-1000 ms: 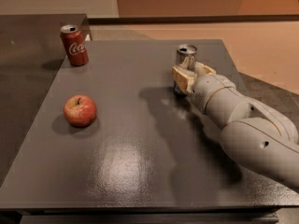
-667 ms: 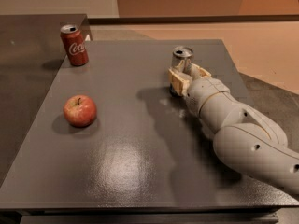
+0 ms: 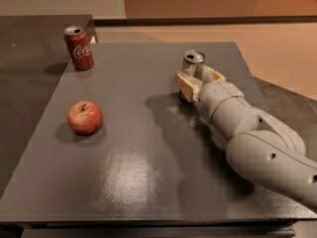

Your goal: Place redbull can upright

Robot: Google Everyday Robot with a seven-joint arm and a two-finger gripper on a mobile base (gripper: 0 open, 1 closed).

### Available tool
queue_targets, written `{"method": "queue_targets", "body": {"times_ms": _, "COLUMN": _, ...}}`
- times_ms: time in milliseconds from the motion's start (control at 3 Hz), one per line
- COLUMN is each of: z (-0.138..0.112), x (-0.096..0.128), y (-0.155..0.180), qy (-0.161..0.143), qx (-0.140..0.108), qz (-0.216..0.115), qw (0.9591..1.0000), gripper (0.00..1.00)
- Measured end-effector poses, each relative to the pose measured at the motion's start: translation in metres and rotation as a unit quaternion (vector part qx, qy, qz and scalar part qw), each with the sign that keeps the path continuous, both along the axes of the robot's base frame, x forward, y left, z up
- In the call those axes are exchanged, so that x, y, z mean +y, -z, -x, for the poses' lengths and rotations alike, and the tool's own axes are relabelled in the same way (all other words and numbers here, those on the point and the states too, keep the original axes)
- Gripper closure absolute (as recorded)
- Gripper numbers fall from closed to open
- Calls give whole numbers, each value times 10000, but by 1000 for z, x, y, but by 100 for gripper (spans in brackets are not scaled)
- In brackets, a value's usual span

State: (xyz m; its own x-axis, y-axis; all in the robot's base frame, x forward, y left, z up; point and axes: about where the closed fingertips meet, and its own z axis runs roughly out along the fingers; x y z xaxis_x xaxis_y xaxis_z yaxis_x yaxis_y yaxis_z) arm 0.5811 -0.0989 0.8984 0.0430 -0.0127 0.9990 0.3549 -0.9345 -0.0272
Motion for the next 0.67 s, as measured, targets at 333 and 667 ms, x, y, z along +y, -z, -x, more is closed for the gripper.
{"method": "queue_targets", "body": {"times_ms": 333, "z": 1, "x": 1, "y": -4, "qy": -4, "qx": -28, "qz": 11, "qw": 10000, "gripper": 0}}
{"method": "queue_targets", "body": {"times_ms": 667, "z": 1, "x": 1, "y": -4, "qy": -4, "qx": -28, "qz": 11, "qw": 10000, "gripper": 0}}
